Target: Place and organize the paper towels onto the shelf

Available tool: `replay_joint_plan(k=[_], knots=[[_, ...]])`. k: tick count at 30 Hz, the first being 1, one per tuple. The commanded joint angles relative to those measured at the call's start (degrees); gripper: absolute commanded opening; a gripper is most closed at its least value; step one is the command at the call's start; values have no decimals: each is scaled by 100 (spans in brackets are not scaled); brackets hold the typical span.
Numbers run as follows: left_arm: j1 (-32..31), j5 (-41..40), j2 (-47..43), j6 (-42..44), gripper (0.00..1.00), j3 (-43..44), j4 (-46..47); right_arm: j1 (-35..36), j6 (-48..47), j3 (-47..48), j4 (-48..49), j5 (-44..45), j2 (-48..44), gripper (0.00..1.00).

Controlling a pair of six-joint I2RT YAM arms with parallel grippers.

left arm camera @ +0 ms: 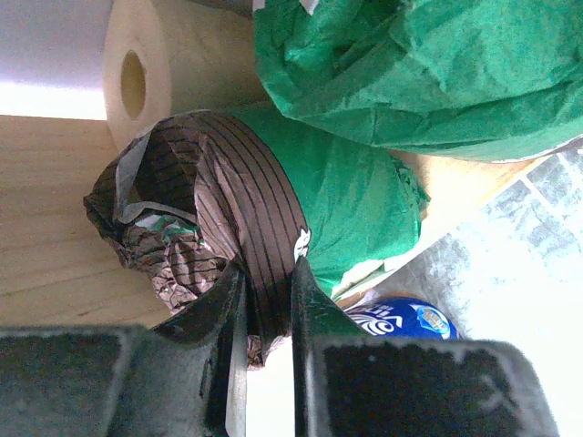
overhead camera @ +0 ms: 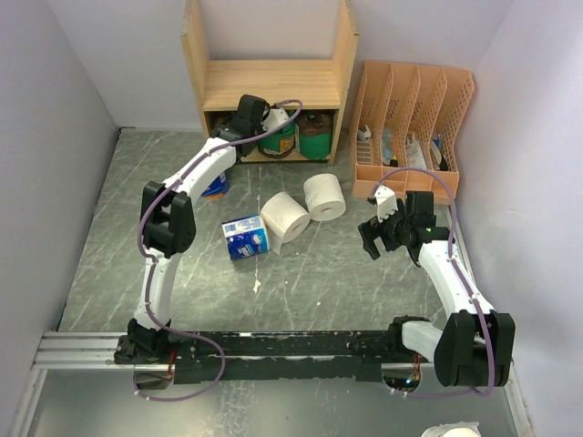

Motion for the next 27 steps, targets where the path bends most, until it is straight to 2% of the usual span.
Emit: replay_joint_plan(k=[1,3,4,6,8,11,12,27], knots=[[66,260,232,-67,7,332,-389,-66,-59,-61,8,-5,11,100],[66,211,312,-56,10,354,-423,-65,-58,-60,12,5,8,100],[76,199,347,-64,15,379,-449,-64,-60,-60,8,6,8,100],[75,208,376,-108,36,431,-487,-68,-56,-60,12,2,8,100],[74,232,341,-173,52,457,-466,-66,-52,-61,12,6,7,100],[67,227,207,-209,91,469,-400,-66,-58,-60,13,14,14,100],[59,224,180,-213,99,481,-385,-68,-64,-60,14,21,15,100],[-338,42,-1040,-522,100,-3,-261,-63,-51,-60,22,24,-37,100]])
